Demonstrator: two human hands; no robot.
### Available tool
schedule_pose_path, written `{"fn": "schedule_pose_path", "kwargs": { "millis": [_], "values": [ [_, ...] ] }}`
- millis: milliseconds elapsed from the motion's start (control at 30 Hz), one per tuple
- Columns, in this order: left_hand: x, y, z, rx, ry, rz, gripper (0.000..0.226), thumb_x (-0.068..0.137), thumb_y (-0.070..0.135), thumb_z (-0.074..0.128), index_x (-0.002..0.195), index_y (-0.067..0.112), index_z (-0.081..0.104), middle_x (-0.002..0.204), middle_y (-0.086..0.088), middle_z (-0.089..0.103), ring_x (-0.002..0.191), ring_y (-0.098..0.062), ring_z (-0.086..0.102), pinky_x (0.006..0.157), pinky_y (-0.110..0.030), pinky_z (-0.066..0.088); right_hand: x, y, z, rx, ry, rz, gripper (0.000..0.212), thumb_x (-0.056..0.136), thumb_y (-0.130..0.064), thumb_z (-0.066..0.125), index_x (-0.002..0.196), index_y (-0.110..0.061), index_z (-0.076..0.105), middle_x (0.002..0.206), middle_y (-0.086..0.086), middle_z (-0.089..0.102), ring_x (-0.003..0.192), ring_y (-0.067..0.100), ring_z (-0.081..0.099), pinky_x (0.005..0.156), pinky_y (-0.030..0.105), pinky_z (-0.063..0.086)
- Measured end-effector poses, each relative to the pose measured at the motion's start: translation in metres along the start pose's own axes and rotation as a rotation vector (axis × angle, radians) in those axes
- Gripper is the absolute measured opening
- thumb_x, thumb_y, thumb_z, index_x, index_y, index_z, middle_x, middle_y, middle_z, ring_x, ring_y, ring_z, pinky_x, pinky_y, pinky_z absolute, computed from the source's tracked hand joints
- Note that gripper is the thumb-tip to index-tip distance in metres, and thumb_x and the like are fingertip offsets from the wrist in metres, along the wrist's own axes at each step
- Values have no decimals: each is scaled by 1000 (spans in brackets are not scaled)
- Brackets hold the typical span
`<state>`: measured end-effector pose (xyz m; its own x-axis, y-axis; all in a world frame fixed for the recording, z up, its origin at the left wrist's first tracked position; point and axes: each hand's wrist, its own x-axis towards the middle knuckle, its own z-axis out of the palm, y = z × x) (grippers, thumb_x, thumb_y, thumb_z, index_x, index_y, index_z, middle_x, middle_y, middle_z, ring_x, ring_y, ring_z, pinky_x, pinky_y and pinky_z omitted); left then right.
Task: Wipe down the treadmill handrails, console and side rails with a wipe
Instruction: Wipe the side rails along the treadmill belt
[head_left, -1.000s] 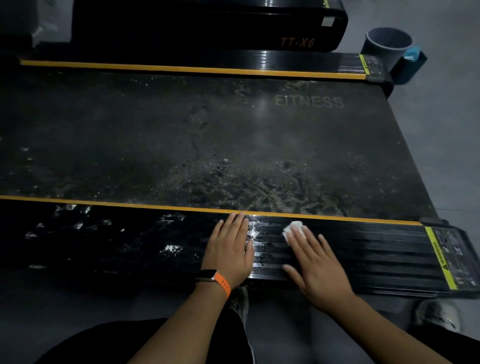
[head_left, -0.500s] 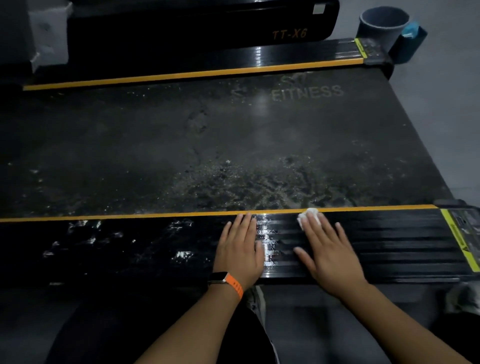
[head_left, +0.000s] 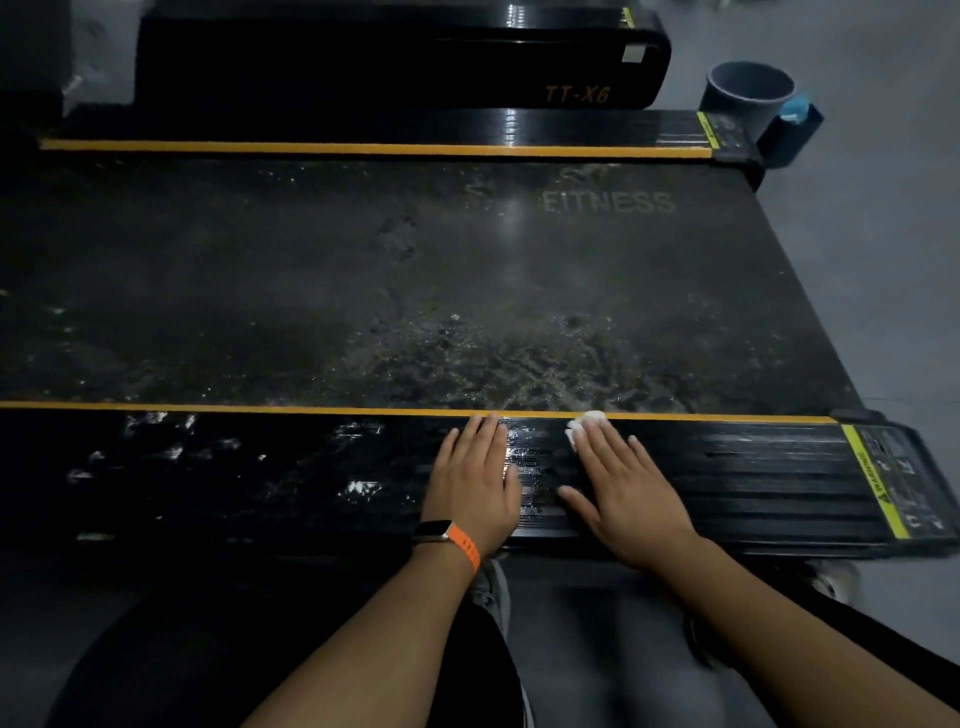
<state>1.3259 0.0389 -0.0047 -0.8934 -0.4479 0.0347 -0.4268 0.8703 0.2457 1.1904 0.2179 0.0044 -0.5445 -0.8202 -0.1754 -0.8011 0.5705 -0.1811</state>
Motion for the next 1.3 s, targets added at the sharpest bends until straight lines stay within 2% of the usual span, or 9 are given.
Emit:
{"fn": "schedule_pose_path", "kwargs": {
  "millis": [133, 300, 467, 600, 700, 867, 1000, 1167, 1300],
  "values": [
    [0, 0, -1, -4, -23, 2, 62, 102, 40, 31, 156, 10, 40, 165, -5, 35, 156, -20, 22, 128, -43, 16, -10, 1, 11, 46, 37, 68, 97, 96, -79, -5, 167, -15, 12, 174, 3, 3, 161, 18, -3, 130, 45, 11],
    [0, 2, -3, -3, -20, -8, 62, 102, 39, 30, 156, 11, 40, 165, -4, 34, 156, -18, 21, 128, -42, 15, -4, -13, 13, 45, 28, 67, 96, 98, -76, 7, 167, -9, 10, 174, 9, 1, 161, 23, -8, 131, 44, 5],
    [0, 0, -4, -8, -22, -8, 61, 103, 39, 29, 157, 12, 39, 166, -3, 33, 156, -18, 20, 129, -41, 14, -10, 9, 0, 7, -28, 12, 104, 86, -81, -21, 168, -20, 1, 173, -3, -9, 160, 14, -14, 131, 46, 4],
    [0, -6, -7, -36, -71, 21, 67, 101, 44, 17, 159, 13, 33, 168, -2, 26, 157, -16, 14, 129, -39, 9, -5, -16, 3, 39, -11, 68, 105, 89, -82, -10, 167, -14, 3, 174, 4, -7, 160, 18, -15, 129, 39, -5],
    [0, -15, -11, -28, -100, 62, 73, 99, 46, 10, 160, 14, 32, 169, 0, 23, 158, -14, 11, 129, -38, 6, 13, -48, 5, 46, -36, 11, 109, 85, -83, -18, 167, -13, -2, 173, 6, -13, 158, 19, -20, 130, 40, -6],
    [-7, -53, -17, 56, -66, 81, 69, 101, 45, 16, 156, 11, 41, 166, -3, 33, 156, -17, 22, 128, -41, 15, 25, -59, 3, 5, -60, -90, 97, 92, -79, -4, 166, -17, -7, 172, 2, -19, 158, 17, -23, 131, 43, -4],
    [-8, -49, -17, 26, -46, 61, 66, 100, 41, 22, 154, 9, 44, 164, -5, 36, 155, -20, 26, 128, -44, 18, 1, -15, 2, -7, -12, -36, 99, 89, -82, -14, 168, -23, 0, 174, -4, -12, 159, 12, -16, 131, 43, 0],
    [-9, -49, -18, 16, -4, 72, 63, 98, 38, 29, 149, 7, 50, 159, -7, 44, 151, -23, 34, 126, -45, 24, 1, -45, 16, 57, 55, 31, 95, 98, -77, 10, 167, -13, 15, 175, 6, 4, 162, 23, -3, 130, 48, 10],
    [-9, -48, -17, 21, 13, 84, 62, 97, 37, 31, 147, 6, 53, 157, -9, 47, 149, -24, 37, 124, -47, 28, 6, -66, 17, 15, -6, -81, 93, 97, -77, 3, 167, -17, 1, 174, 2, -9, 160, 20, -15, 131, 47, 3]
  ]
}}
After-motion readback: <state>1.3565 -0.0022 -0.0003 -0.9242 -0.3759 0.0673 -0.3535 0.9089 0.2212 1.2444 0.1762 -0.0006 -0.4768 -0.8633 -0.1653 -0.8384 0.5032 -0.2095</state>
